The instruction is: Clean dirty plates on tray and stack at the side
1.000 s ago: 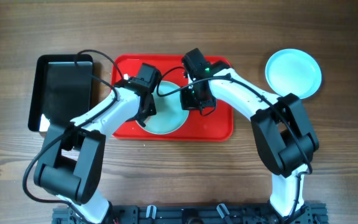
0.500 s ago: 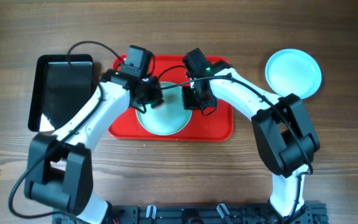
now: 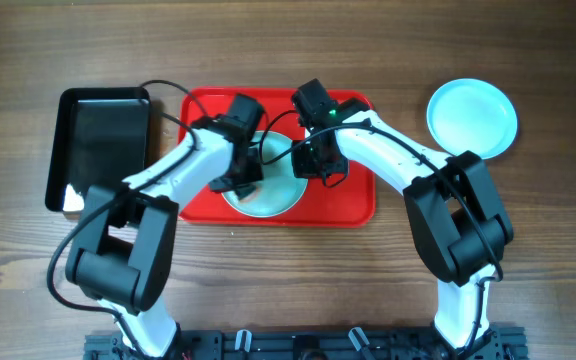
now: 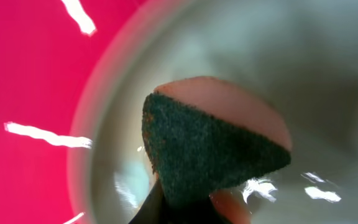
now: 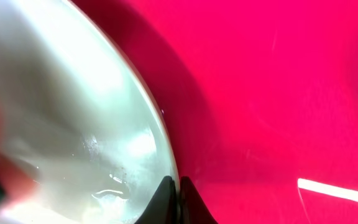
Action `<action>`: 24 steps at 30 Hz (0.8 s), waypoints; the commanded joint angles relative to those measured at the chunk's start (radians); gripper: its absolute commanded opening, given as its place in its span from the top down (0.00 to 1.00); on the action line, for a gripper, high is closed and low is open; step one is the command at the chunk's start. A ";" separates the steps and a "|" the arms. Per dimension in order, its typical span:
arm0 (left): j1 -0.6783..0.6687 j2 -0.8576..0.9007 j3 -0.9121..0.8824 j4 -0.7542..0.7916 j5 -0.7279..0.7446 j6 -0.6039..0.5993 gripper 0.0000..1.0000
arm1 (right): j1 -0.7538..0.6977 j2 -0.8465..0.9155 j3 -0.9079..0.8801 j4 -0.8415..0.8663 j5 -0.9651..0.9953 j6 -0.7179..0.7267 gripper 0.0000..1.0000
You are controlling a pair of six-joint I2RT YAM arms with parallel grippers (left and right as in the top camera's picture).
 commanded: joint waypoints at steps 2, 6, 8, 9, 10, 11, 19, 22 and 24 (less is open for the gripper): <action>0.174 0.039 -0.024 -0.001 -0.238 0.065 0.96 | -0.014 0.000 -0.002 -0.028 0.096 -0.003 0.96; 0.223 -0.014 0.058 -0.027 -0.193 0.063 0.96 | -0.014 0.000 -0.002 -0.032 0.181 -0.003 0.96; 0.235 -0.120 0.112 -0.015 -0.013 0.064 0.96 | -0.014 0.000 0.001 -0.025 0.237 -0.022 0.96; 0.236 -0.169 0.120 -0.005 0.049 0.064 0.96 | -0.014 0.000 0.009 -0.030 0.257 -0.023 0.96; 0.237 -0.235 0.120 0.003 0.105 0.064 0.96 | -0.014 0.000 0.024 -0.035 0.265 -0.045 0.96; 0.237 -0.282 0.120 -0.002 0.122 0.064 0.96 | -0.014 0.000 0.037 -0.040 0.274 -0.048 0.96; 0.237 -0.328 0.019 -0.067 0.189 0.063 0.96 | -0.013 -0.044 0.336 -0.254 0.502 -0.134 0.96; 0.237 -0.313 -0.051 -0.018 0.208 0.056 0.96 | -0.013 -0.056 0.408 -0.324 0.536 -0.176 0.96; 0.237 -0.306 -0.066 -0.016 0.208 0.057 0.96 | -0.023 -0.045 0.386 -0.332 0.451 -0.175 0.78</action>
